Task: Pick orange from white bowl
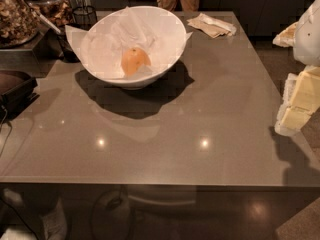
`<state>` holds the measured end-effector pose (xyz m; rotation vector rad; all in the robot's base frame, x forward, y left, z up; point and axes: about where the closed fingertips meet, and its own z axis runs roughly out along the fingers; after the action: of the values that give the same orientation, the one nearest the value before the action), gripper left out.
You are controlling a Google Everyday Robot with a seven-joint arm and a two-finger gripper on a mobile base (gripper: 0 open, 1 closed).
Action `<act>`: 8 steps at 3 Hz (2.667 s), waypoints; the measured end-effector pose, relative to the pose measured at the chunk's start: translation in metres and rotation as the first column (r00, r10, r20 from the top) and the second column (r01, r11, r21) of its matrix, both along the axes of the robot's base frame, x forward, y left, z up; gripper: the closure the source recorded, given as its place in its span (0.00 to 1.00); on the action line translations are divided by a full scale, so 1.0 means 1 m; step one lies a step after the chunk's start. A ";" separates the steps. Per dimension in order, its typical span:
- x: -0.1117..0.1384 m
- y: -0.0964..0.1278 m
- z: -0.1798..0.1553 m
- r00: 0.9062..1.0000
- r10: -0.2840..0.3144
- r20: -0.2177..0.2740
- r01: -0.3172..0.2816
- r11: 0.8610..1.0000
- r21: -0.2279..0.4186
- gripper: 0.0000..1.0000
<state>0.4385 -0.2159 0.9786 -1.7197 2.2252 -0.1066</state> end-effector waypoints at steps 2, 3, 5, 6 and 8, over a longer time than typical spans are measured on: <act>0.029 0.028 0.012 1.000 -0.009 -0.014 0.008 0.999 -0.038 0.00; 0.039 0.049 0.012 0.998 0.060 -0.028 -0.062 0.997 -0.046 0.00; 0.042 0.051 0.015 0.998 0.060 -0.008 -0.061 0.997 -0.042 0.00; 0.074 0.084 0.022 0.999 0.049 -0.018 -0.049 0.999 -0.006 0.00; 0.125 0.145 0.032 0.998 0.060 0.004 -0.060 0.998 0.034 0.00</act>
Offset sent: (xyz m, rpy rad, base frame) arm 0.0486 0.0452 0.0180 -0.0826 0.0701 -0.0017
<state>0.5638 -0.0704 1.0106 -1.7650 2.1585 -0.0566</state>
